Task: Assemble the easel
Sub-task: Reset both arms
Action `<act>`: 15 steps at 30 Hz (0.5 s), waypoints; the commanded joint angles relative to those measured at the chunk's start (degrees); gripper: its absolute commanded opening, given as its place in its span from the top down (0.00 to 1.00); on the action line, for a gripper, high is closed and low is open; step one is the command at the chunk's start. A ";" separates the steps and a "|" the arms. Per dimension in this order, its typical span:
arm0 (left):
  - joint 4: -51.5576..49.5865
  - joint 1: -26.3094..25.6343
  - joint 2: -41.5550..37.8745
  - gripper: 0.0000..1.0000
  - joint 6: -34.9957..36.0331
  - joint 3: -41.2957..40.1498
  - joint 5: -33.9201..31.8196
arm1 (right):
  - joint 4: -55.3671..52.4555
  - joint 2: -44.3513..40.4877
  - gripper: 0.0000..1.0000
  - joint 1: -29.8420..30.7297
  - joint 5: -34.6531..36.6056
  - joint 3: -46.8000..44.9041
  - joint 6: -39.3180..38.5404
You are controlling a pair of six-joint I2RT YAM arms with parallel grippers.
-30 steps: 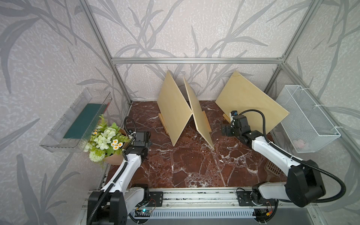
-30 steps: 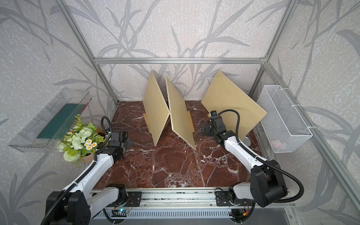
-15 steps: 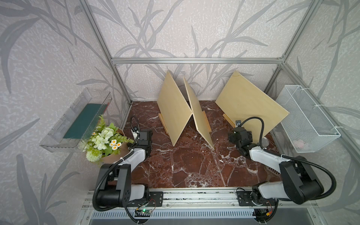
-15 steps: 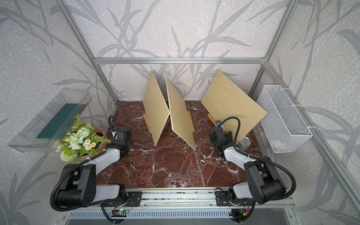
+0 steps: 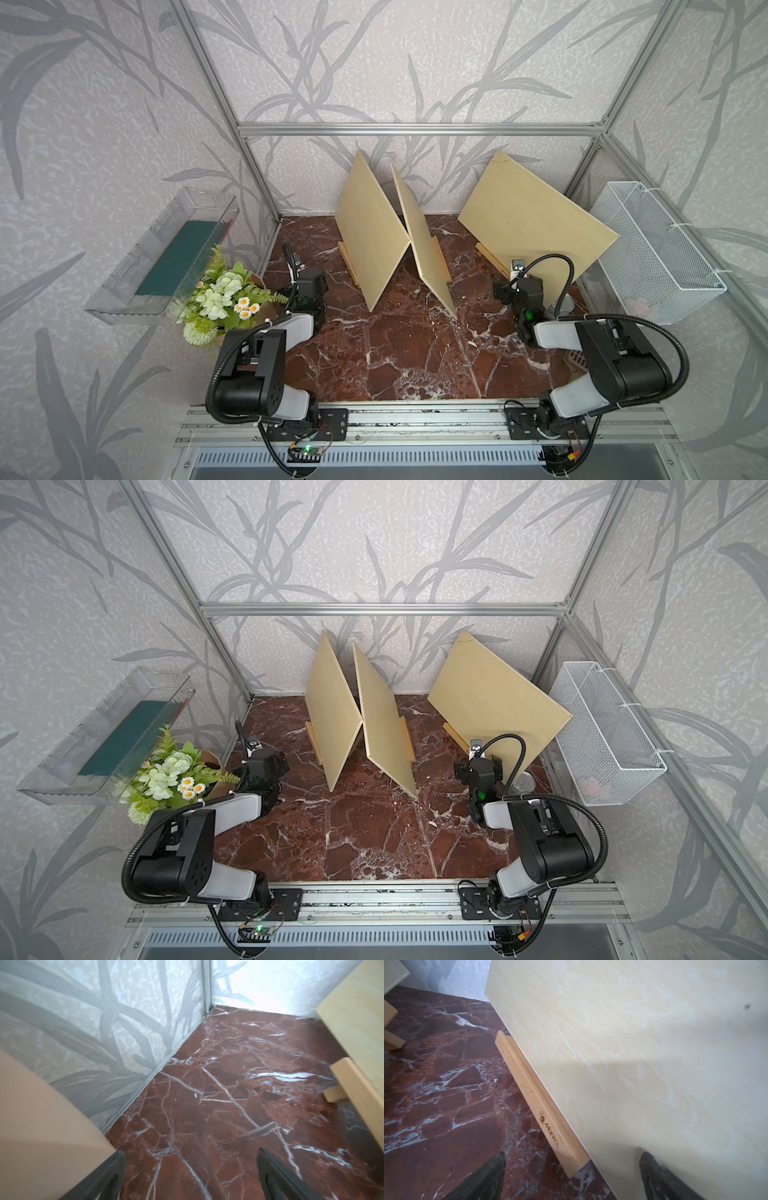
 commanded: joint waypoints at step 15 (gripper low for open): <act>18.95 0.29 4.65 0.01 2.98 -6.60 9.56 | 0.92 -0.35 0.01 -0.67 -4.51 0.06 1.00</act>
